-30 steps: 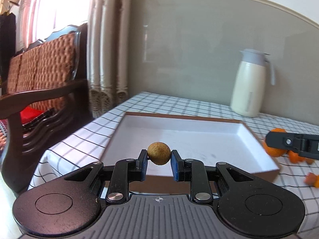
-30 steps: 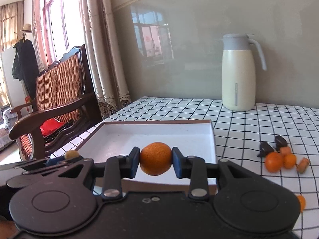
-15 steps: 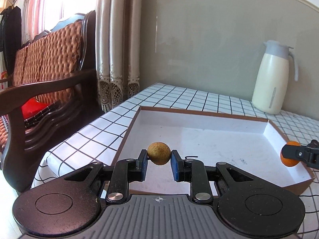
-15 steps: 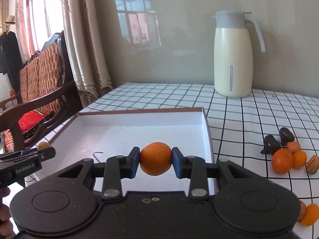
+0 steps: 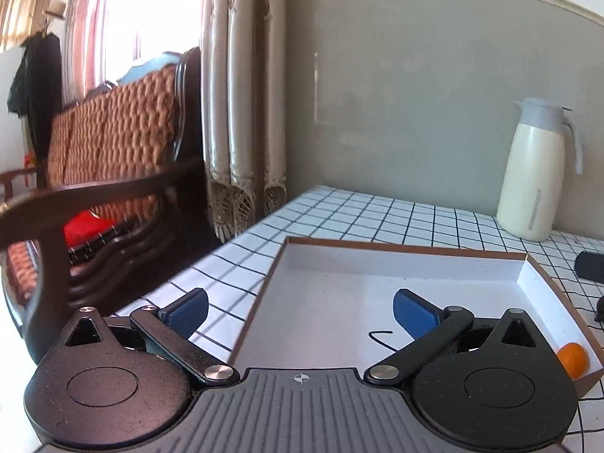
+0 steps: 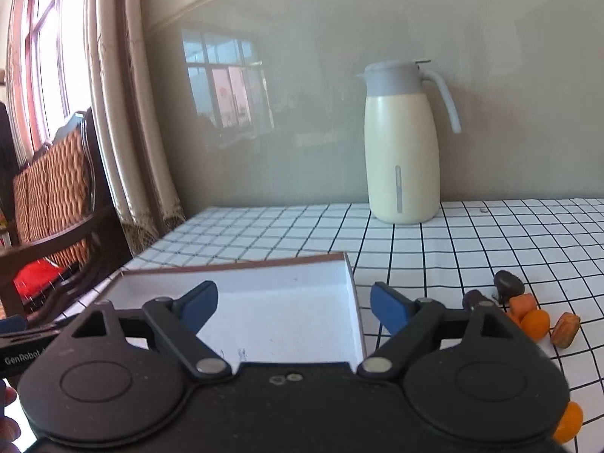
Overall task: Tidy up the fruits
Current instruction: 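Lift both open tools from the box back toward the fruit cluster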
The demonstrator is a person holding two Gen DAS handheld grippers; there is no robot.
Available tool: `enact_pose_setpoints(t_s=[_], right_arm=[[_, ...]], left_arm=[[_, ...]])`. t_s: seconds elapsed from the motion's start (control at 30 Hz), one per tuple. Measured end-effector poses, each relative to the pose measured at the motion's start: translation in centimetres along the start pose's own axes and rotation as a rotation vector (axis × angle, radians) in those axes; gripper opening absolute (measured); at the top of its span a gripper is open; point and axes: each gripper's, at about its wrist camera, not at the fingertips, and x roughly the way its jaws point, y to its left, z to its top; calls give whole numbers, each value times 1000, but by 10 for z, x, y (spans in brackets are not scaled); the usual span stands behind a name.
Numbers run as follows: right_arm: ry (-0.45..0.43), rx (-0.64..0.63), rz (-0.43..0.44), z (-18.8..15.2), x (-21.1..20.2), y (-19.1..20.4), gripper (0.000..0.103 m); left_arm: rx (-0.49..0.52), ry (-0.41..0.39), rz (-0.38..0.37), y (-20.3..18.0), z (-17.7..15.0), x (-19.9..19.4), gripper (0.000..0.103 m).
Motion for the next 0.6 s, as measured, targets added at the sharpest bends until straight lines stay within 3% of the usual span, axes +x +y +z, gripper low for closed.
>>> enact_pose_setpoints(t_s=[0.13, 0.6], right_arm=[[-31, 3, -5, 8, -8, -4, 97], [-72, 15, -15, 5, -49, -20, 97]], left_arm=[[-28, -5, 0, 7, 5, -13, 103], [-27, -43, -9, 13, 4, -55, 103]])
